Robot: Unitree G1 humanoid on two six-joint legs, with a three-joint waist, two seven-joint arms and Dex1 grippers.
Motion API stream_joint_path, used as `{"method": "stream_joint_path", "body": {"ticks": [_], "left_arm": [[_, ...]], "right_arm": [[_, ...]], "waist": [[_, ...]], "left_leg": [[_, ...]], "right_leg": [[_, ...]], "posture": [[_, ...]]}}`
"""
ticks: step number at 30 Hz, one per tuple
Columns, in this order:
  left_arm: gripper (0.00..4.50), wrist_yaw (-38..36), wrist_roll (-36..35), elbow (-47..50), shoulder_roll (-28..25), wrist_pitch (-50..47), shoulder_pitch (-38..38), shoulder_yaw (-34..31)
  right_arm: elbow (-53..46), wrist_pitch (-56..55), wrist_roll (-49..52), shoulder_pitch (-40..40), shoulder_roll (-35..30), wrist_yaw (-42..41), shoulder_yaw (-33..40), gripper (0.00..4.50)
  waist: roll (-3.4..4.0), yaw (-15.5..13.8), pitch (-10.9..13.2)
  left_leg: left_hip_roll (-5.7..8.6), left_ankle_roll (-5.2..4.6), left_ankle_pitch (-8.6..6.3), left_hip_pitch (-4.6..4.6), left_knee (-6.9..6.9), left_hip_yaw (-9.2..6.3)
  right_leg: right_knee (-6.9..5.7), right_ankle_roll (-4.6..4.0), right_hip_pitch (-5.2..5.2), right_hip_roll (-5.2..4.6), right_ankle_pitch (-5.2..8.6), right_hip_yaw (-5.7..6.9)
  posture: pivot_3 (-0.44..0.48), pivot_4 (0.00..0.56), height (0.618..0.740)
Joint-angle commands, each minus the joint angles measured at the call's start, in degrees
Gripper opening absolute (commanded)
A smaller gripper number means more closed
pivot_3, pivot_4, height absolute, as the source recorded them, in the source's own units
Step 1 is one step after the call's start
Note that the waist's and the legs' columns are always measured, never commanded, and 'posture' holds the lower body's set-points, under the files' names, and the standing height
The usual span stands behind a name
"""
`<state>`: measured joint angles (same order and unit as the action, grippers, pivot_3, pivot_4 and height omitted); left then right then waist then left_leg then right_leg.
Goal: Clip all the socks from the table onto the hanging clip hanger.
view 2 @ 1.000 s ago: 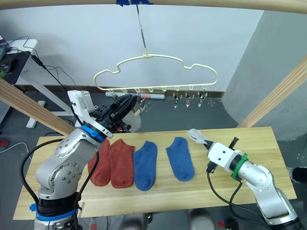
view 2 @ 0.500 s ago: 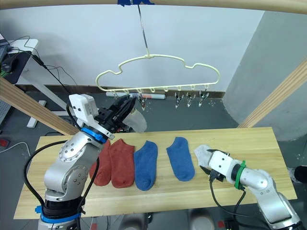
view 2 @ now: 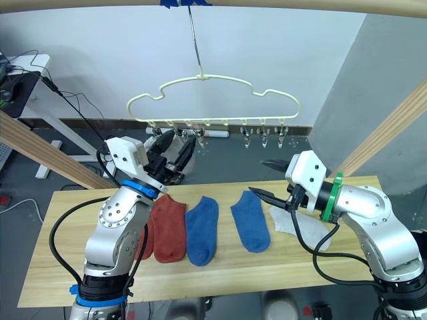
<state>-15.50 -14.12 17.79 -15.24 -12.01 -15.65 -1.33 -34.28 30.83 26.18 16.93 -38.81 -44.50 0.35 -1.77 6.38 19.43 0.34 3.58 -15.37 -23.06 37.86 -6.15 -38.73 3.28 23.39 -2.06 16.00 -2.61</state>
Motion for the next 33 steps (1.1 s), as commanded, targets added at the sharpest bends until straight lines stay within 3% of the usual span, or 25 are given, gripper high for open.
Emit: {"method": "stream_joint_path", "body": {"ticks": [1, 10, 30, 33], "left_arm": [[3.27, 1.6, 2.4, 1.3, 1.0, 1.8, -0.3, 0.4], [3.27, 3.8, 4.4, 2.8, 2.7, 1.3, 0.0, -0.3], [3.27, 4.8, 4.1, 4.3, 5.3, 2.6, 4.7, -1.3], [2.7, 3.8, 3.7, 4.1, 5.2, 3.4, 5.0, -1.2]], "right_arm": [[-2.8, 2.8, 4.7, 1.2, -1.0, -0.4, 3.0, 3.21], [-2.6, 8.4, 12.8, 4.9, -3.5, -1.5, 4.8, 3.21], [-4.8, 11.1, 14.9, 8.2, -4.3, 0.7, 3.7, 3.21], [-4.5, 11.1, 14.9, 8.5, -4.1, 0.8, 3.6, 3.21]], "waist": [[0.0, 0.0, 0.0], [0.0, 0.1, 0.0], [-0.01, 0.2, 0.0], [-0.01, 0.2, 0.0]], "left_leg": [[0.0, -0.01, -0.01, -0.01, 0.0, -0.01], [0.01, -0.02, -0.01, 0.0, 0.01, 0.0], [0.0, -0.02, -0.01, -0.01, 0.01, 0.01], [0.0, -0.02, -0.01, -0.02, 0.0, 0.01]], "right_leg": [[0.02, 0.0, 0.0, 0.0, 0.0, 0.01], [-0.02, 0.0, 0.0, 0.02, 0.0, 0.02], [0.0, 0.01, 0.01, 0.01, 0.0, 0.02], [0.01, 0.01, 0.01, 0.01, 0.0, 0.03]], "posture": [[-0.262, 0.351, 0.74], [-0.266, 0.349, 0.74], [-0.27, 0.34, 0.74], [-0.27, 0.339, 0.74]]}}
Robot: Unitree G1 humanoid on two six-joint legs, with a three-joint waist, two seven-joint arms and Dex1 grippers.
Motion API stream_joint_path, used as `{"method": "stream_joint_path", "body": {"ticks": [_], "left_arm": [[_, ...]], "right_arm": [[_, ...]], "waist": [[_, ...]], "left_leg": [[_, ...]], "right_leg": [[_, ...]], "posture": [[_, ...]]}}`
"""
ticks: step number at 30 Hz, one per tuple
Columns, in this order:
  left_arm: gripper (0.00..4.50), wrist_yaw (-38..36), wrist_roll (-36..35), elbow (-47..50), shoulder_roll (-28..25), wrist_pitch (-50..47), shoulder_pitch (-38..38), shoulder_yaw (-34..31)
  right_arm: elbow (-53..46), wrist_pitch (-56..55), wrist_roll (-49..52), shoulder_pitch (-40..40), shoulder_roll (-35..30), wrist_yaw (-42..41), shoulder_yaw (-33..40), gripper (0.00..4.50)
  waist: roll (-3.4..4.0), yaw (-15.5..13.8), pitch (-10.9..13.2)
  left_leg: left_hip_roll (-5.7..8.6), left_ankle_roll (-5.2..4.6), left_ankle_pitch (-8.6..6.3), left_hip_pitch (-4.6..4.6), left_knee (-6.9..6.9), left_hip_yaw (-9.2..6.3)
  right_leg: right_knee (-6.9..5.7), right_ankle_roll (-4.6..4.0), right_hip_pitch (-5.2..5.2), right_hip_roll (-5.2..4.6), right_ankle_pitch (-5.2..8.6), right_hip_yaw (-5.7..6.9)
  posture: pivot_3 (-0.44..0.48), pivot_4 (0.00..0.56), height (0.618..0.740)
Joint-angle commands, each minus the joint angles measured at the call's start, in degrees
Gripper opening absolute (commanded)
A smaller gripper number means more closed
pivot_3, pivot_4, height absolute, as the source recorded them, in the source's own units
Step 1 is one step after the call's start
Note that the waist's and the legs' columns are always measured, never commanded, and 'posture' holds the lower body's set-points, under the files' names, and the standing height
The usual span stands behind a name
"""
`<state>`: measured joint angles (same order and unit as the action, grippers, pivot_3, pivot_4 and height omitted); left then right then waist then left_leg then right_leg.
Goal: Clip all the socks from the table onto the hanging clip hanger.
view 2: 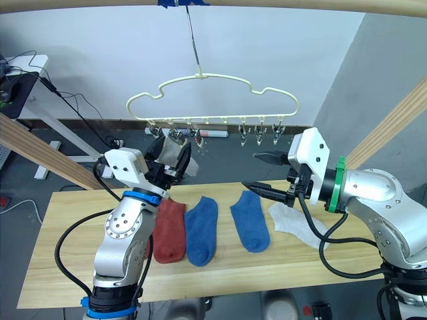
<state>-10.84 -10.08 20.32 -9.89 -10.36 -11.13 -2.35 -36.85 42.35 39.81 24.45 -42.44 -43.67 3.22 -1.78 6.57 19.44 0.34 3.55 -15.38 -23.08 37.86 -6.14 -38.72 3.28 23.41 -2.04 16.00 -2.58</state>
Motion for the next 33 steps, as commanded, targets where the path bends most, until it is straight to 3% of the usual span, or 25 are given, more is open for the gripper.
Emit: {"method": "stream_joint_path", "body": {"ticks": [1, 5, 33], "left_arm": [[2.44, -1.1, -0.6, 1.5, -0.2, 1.7, 0.5, -0.2], [1.28, -0.4, 0.6, 0.8, -0.3, 1.3, -0.4, -0.4], [1.28, -2.4, -1.8, -0.3, -1.4, 1.0, -5.1, -2.0]], "right_arm": [[-1.9, -0.4, 1.3, 1.0, -0.4, 0.0, 0.7, 3.21], [-1.7, -0.5, 1.1, 1.0, -0.4, -0.1, 0.5, 3.21], [-1.2, -1.3, 1.4, 0.2, -0.4, -0.5, 1.0, 3.21]], "waist": [[0.0, 0.0, 0.0], [0.0, 0.0, 0.0], [0.0, 0.0, 0.0]], "left_leg": [[0.0, 0.0, 0.0, 0.0, 0.0, 0.0], [0.0, 0.0, 0.0, 0.0, 0.0, 0.0], [0.0, 0.0, 0.0, -0.01, 0.0, -0.01]], "right_leg": [[0.0, 0.0, 0.0, 0.0, 0.0, -0.01], [0.01, 0.0, 0.0, 0.0, 0.0, 0.0], [0.01, 0.0, 0.0, 0.0, 0.0, 0.01]], "posture": [[-0.27, 0.339, 0.74], [-0.269, 0.337, 0.74], [-0.265, 0.331, 0.74]]}}
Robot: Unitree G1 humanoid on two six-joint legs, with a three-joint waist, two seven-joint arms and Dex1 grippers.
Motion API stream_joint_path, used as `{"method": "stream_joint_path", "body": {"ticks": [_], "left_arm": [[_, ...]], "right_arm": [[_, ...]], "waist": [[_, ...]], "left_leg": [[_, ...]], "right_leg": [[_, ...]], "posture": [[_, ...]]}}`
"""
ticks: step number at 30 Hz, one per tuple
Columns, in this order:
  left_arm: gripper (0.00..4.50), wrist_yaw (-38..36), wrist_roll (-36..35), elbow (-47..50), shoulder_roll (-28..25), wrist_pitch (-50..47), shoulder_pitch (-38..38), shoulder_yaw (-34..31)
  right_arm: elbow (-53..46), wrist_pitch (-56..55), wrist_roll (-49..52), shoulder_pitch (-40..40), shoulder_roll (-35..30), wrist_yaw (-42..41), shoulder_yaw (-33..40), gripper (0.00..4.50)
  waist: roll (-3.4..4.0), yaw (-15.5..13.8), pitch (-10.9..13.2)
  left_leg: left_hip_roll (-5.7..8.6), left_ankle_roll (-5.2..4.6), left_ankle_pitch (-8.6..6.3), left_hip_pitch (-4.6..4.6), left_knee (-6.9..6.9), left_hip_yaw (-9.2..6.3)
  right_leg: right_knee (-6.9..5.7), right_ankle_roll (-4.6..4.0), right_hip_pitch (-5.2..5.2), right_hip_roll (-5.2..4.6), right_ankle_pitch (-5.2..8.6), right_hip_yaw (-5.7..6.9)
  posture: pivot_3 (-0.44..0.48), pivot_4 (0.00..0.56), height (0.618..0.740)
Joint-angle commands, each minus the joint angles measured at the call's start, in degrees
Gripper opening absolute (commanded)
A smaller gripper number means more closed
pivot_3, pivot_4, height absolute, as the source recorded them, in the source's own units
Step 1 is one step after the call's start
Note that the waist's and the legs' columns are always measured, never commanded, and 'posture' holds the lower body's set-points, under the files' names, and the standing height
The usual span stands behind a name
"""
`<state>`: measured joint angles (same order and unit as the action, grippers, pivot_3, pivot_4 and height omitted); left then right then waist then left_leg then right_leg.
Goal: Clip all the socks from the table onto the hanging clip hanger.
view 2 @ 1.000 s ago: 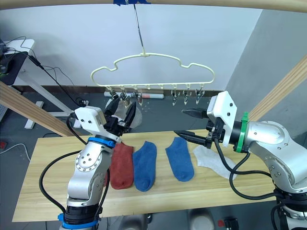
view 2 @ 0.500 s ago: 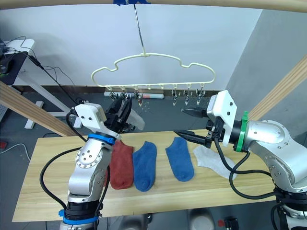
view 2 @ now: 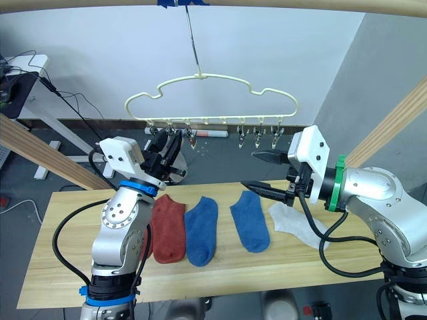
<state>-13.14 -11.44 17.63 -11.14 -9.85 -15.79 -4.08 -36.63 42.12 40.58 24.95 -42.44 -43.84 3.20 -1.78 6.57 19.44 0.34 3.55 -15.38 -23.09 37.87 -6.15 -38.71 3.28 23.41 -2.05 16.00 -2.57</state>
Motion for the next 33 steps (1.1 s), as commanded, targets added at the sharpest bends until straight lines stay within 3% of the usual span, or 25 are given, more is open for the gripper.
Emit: {"method": "stream_joint_path", "body": {"ticks": [1, 14, 21, 33], "left_arm": [[1.28, -0.1, -0.5, 2.4, -0.2, 0.4, -0.5, -0.3], [1.28, -0.5, -0.3, 2.4, -0.5, 0.1, -1.2, 0.1], [0.2, -2.4, -1.3, 2.4, -1.0, 0.7, -0.5, -0.1], [0.14, -3.0, -1.9, 2.6, -1.5, 0.3, 0.0, -0.4]], "right_arm": [[-1.4, -1.1, 0.6, -0.3, -0.4, -0.3, 1.0, 3.21], [-1.9, -1.7, 0.2, -1.3, -0.1, -0.1, 0.4, 3.21], [-2.3, -1.2, 0.5, -1.0, -0.1, 0.2, 0.1, 3.21], [-2.0, -0.8, -1.1, -1.9, -1.3, 0.2, -0.8, 3.21]], "waist": [[0.0, 0.0, 0.0], [0.0, 0.0, 0.0], [0.0, 0.0, 0.0], [0.0, 0.0, 0.0]], "left_leg": [[0.0, 0.0, 0.0, 0.0, 0.0, 0.0], [0.0, 0.0, 0.0, 0.0, 0.0, 0.0], [0.0, 0.0, 0.0, 0.0, 0.0, 0.0], [0.0, 0.0, 0.0, 0.0, 0.0, 0.0]], "right_leg": [[0.0, 0.0, 0.0, 0.0, 0.0, 0.0], [-0.01, 0.0, 0.0, 0.0, 0.0, 0.0], [-0.01, 0.0, 0.0, 0.0, 0.0, 0.0], [-0.01, 0.0, 0.0, 0.0, 0.0, 0.0]], "posture": [[-0.265, 0.331, 0.74], [-0.265, 0.33, 0.74], [-0.265, 0.332, 0.74], [-0.263, 0.333, 0.74]]}}
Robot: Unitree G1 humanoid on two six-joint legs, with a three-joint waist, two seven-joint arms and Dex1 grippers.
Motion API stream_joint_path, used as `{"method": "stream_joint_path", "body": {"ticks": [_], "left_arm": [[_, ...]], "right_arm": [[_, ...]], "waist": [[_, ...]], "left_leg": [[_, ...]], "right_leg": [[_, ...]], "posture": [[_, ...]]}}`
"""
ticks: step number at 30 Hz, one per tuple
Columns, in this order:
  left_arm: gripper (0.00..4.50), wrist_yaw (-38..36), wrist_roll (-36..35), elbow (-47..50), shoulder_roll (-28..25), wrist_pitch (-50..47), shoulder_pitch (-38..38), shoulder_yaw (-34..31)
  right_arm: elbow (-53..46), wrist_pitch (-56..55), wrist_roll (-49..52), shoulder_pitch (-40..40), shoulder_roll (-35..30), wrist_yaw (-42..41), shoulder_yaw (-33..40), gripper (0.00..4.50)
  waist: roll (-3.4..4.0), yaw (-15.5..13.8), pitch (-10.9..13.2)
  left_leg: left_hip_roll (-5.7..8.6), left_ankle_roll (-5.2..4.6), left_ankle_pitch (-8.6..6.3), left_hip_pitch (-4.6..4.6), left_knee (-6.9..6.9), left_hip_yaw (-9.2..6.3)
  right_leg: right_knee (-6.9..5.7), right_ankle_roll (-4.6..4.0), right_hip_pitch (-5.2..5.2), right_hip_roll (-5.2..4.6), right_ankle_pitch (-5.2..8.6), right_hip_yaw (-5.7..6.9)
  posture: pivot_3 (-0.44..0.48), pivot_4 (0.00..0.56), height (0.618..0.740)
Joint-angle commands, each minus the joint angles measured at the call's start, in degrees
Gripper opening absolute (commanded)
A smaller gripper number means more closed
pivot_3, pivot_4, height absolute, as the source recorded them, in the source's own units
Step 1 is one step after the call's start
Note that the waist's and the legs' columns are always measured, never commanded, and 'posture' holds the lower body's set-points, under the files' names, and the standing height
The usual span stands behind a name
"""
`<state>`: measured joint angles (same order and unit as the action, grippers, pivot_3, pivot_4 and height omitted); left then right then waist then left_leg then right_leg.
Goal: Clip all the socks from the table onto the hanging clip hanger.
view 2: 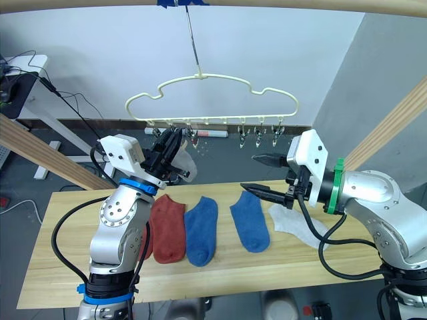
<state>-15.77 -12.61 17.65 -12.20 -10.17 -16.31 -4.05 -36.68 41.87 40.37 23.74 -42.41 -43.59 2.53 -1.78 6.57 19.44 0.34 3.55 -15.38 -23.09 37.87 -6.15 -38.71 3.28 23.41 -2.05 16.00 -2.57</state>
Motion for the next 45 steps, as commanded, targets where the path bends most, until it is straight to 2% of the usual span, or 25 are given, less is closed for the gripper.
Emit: {"method": "stream_joint_path", "body": {"ticks": [1, 3, 5, 8, 9, 13, 17, 26, 30, 32, 35, 39, 44, 45], "left_arm": [[0.14, -0.6, -0.8, 2.7, -0.5, 0.4, 0.5, -0.4], [0.14, -0.9, -0.9, 2.9, -0.7, 0.2, 0.4, -0.2], [0.14, -1.1, -1.0, 3.3, -1.0, -0.1, 0.5, 0.0], [0.14, -1.5, -0.9, 3.8, -1.3, -0.3, 1.2, 0.3], [0.14, -1.6, -1.0, 4.0, -1.4, -0.4, 1.3, 0.3], [0.14, -1.6, -1.1, 4.2, -1.6, -0.7, 1.3, 0.4], [0.14, -2.1, -1.6, 4.8, -2.3, -1.6, 1.4, 0.1], [0.14, -2.5, -2.2, 5.4, -2.8, -2.6, 1.6, 0.0], [0.14, -2.6, -2.3, 5.6, -2.8, -2.9, 1.7, 0.0], [0.14, -2.6, -2.4, 5.7, -3.0, -3.0, 1.8, 0.0], [0.14, -2.8, -2.7, 6.0, -3.2, -3.5, 1.9, -0.2], [0.14, -3.1, -3.8, 6.5, -3.6, -4.3, 1.8, -0.5], [0.14, -4.7, -8.6, 8.9, -4.4, -8.3, 1.2, -1.3], [0.14, -4.8, -10.8, 9.6, -4.2, -10.3, 0.9, -1.9]], "right_arm": [[-1.1, -1.1, -4.1, -3.0, -2.4, 0.9, -1.2, 3.21], [0.4, -2.3, -9.1, -7.0, -3.5, 2.6, -2.6, 3.21], [1.4, -4.6, -12.6, -11.9, -3.8, 3.9, -3.0, 3.57], [4.3, -9.2, -20.8, -19.4, -1.8, 9.1, -5.1, 4.43], [5.9, -11.0, -23.9, -21.7, -0.7, 11.5, -6.2, 4.5], [10.6, -15.8, -29.9, -25.6, 2.4, 14.2, -8.7, 4.5], [19.7, -24.1, -35.3, -26.9, 5.5, 15.2, -11.5, 4.5], [36.6, -33.9, -38.5, -22.1, 8.5, 12.5, -12.1, 4.5], [40.8, -31.1, -38.0, -20.3, 9.9, 10.4, -12.4, 4.5], [42.2, -29.5, -38.5, -20.0, 10.2, 9.8, -12.7, 4.13], [42.5, -27.1, -38.1, -20.0, 11.0, 9.4, -12.5, 3.24], [42.3, -27.8, -39.4, -20.4, 11.2, 9.9, -13.0, 1.78], [41.4, -30.3, -41.1, -20.8, 11.6, 11.7, -12.8, 0.01], [39.9, -30.6, -40.8, -20.8, 11.7, 11.7, -12.4, 0.0]], "waist": [[0.0, 0.0, 0.0], [0.0, -0.2, 0.0], [-0.02, -0.4, 0.0], [-0.04, -0.3, 0.0], [-0.04, -0.2, 0.0], [-0.04, 0.0, 0.0], [-0.05, 0.0, 0.1], [-0.03, 0.0, 0.1], [-0.03, -0.1, 0.1], [-0.03, -0.1, 0.1], [-0.03, -0.1, 0.1], [-0.03, -0.1, 0.1], [-0.03, -0.2, 0.1], [-0.03, -0.2, 0.1]], "left_leg": [[0.0, 0.0, 0.0, 0.0, 0.0, 0.0], [0.0, 0.0, 0.0, -0.01, -0.01, -0.04], [0.0, 0.0, 0.0, -0.06, 0.0, -0.05], [0.0, 0.0, 0.0, -0.09, -0.01, 0.0], [0.0, 0.0, 0.0, -0.09, -0.01, 0.0], [0.0, 0.01, 0.01, -0.03, -0.01, 0.02], [0.0, 0.01, 0.01, 0.07, -0.03, 0.09], [0.0, 0.02, 0.01, 0.08, -0.02, 0.08], [0.0, 0.02, 0.01, 0.08, -0.02, 0.07], [0.0, 0.02, 0.01, 0.09, -0.01, 0.07], [-0.01, 0.02, 0.01, 0.17, 0.0, 0.04], [0.0, 0.02, 0.01, 0.2, 0.03, 0.03], [0.0, 0.03, 0.01, 0.2, 0.04, 0.03], [0.0, 0.03, 0.01, 0.2, 0.05, 0.03]], "right_leg": [[0.0, 0.0, 0.0, 0.0, 0.0, 0.0], [0.02, 0.0, 0.0, 0.0, 0.0, 0.04], [0.07, 0.0, 0.0, -0.02, 0.0, 0.05], [0.08, 0.01, 0.04, -0.06, 0.01, 0.0], [0.08, 0.02, 0.05, -0.06, 0.01, 0.0], [0.0, 0.02, 0.05, -0.02, 0.01, -0.03], [-0.05, 0.05, 0.04, 0.04, 0.03, -0.09], [-0.08, 0.02, 0.02, 0.06, 0.01, -0.12], [-0.12, 0.01, 0.02, 0.05, 0.01, -0.12], [-0.12, 0.01, 0.01, 0.05, 0.0, -0.11], [-0.12, 0.01, -0.08, 0.05, 0.0, -0.1], [-0.12, 0.02, -0.12, 0.05, 0.01, -0.09], [-0.12, 0.05, -0.13, 0.05, 0.0, -0.1], [-0.12, 0.05, -0.13, 0.05, 0.0, -0.1]], "posture": [[-0.261, 0.336, 0.74], [-0.261, 0.336, 0.74], [-0.255, 0.347, 0.74], [-0.25, 0.353, 0.74], [-0.25, 0.353, 0.74], [-0.25, 0.353, 0.74], [-0.228, 0.357, 0.74], [-0.217, 0.356, 0.74], [-0.212, 0.355, 0.74], [-0.207, 0.355, 0.74], [-0.203, 0.355, 0.74], [-0.203, 0.355, 0.74], [-0.203, 0.355, 0.74], [-0.203, 0.355, 0.74]]}}
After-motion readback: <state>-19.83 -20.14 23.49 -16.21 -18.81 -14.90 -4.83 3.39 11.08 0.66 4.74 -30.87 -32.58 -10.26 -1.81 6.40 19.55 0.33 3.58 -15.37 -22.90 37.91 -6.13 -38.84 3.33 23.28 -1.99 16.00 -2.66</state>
